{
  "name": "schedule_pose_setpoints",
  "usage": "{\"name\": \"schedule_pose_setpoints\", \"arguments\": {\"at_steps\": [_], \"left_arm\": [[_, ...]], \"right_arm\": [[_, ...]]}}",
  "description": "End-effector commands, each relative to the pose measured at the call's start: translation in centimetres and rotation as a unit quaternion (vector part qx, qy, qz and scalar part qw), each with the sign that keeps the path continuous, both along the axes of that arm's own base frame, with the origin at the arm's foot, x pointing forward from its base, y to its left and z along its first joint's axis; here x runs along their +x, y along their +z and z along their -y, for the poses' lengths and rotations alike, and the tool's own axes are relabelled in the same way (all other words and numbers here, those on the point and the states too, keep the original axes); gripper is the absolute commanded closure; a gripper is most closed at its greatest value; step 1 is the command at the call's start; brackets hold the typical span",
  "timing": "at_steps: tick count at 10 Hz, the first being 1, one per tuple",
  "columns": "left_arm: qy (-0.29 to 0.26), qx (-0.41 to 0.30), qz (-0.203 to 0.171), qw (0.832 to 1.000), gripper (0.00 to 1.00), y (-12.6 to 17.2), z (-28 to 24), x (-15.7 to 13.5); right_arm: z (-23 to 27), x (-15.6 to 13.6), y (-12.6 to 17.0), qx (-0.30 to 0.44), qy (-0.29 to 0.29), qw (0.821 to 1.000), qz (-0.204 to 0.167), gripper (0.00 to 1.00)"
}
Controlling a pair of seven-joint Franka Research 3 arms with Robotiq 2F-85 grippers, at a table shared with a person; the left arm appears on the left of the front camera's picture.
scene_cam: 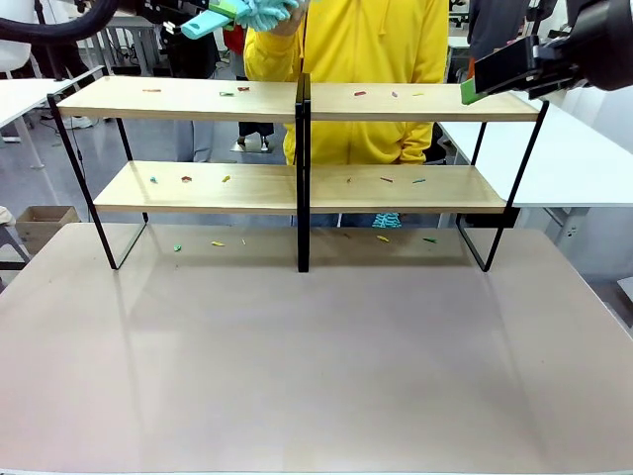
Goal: Clean the shelves.
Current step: Pick up the Duster when the human hands it over.
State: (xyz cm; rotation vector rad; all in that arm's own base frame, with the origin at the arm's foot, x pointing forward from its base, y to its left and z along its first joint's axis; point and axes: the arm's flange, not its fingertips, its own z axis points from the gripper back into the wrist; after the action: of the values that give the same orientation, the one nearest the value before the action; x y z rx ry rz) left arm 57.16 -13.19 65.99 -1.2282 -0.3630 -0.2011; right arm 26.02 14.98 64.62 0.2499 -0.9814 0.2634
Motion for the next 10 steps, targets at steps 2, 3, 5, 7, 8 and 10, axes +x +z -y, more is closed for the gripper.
{"name": "schedule_pose_setpoints", "arguments": {"at_steps": [2,3,5,7,8,10], "left_arm": [[-0.006,-0.001,0.027,1.0,1.0,0.2,0.3,-1.9],[-0.01,0.005,0.039,0.999,1.0,0.8,-0.6,-3.0],[-0.031,0.013,0.056,0.998,1.0,2.5,-5.9,-7.1],[-0.033,0.029,0.075,0.996,1.0,3.6,-15.4,-14.8],[-0.022,0.052,0.081,0.995,1.0,3.8,-20.3,-19.4],[0.017,0.045,0.078,0.996,1.0,3.3,-30.8,-26.7]], "right_arm": [[0.1,0.0,0.0,0.001,-0.001,1.0,0.0,0.0],[0.1,0.0,0.0,0.001,-0.001,1.0,0.0,0.0],[0.1,0.0,0.0,0.001,-0.001,1.0,0.0,0.0],[0.1,0.0,0.0,0.001,-0.001,1.0,0.0,0.0],[0.1,0.0,0.0,0.001,-0.001,1.0,0.0,0.0],[0.1,0.0,0.0,0.001,-0.001,1.0,0.0,0.0]]}}
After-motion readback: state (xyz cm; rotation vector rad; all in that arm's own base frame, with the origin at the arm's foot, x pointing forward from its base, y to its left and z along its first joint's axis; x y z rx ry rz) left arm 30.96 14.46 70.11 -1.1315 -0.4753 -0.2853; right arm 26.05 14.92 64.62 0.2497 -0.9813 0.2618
